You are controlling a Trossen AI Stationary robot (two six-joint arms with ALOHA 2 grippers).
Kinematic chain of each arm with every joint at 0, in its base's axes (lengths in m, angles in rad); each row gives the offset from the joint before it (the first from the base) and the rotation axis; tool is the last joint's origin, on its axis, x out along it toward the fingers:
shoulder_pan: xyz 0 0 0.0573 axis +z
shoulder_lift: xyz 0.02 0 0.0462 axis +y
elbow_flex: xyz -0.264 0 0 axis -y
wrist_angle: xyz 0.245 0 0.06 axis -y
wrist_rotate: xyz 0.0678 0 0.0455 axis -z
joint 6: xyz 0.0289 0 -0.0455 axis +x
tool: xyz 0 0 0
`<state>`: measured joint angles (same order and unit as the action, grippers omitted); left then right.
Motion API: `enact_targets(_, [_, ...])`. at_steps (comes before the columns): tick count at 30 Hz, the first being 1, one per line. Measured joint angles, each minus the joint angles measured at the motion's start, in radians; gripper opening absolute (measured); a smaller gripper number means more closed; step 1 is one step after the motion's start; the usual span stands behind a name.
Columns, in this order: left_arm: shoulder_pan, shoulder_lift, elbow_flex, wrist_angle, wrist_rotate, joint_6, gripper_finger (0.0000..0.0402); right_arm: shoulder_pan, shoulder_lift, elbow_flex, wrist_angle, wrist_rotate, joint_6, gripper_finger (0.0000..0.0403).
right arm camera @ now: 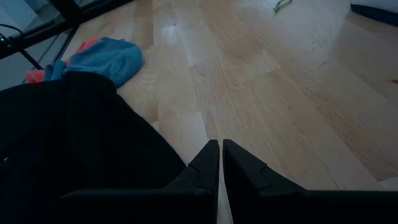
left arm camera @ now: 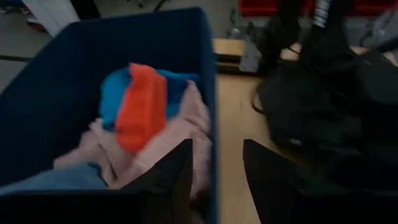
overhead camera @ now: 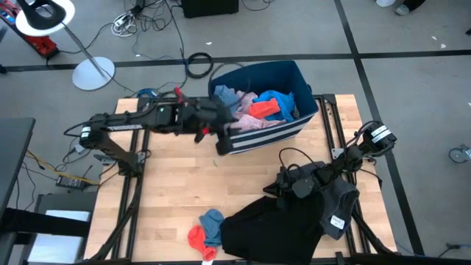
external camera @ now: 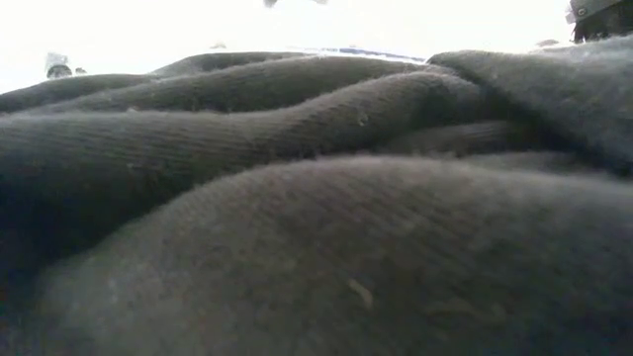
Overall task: Sort clothes
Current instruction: Put the gray sock in the blue laundry bin organizer
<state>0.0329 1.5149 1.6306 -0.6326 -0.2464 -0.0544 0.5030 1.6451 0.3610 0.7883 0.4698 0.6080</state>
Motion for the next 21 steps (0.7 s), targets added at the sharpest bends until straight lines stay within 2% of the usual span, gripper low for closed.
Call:
enact_targets(7, [-0.163, -0.020, -0.033, -0.061, -0.086, -0.056, 0.0147, 0.000, 0.000, 0.000, 0.000, 0.000, 0.000, 0.0024])
enact_targets(13, [-0.290, -0.065, -0.201, -0.030, -0.158, -0.194, 0.0147, 0.000, 0.000, 0.000, 0.001, 0.000, 0.001, 0.0024])
enact_targets(19, [-0.414, -0.112, -0.402, 0.107, -0.170, -0.370, 0.0147, 0.001, 0.000, 0.000, 0.003, 0.000, 0.001, 0.0024])
enact_targets(21, [-0.457, -0.111, -0.455, 0.101, -0.172, -0.445, 0.0147, 0.001, 0.000, 0.000, 0.003, 0.000, 0.003, 0.0024])
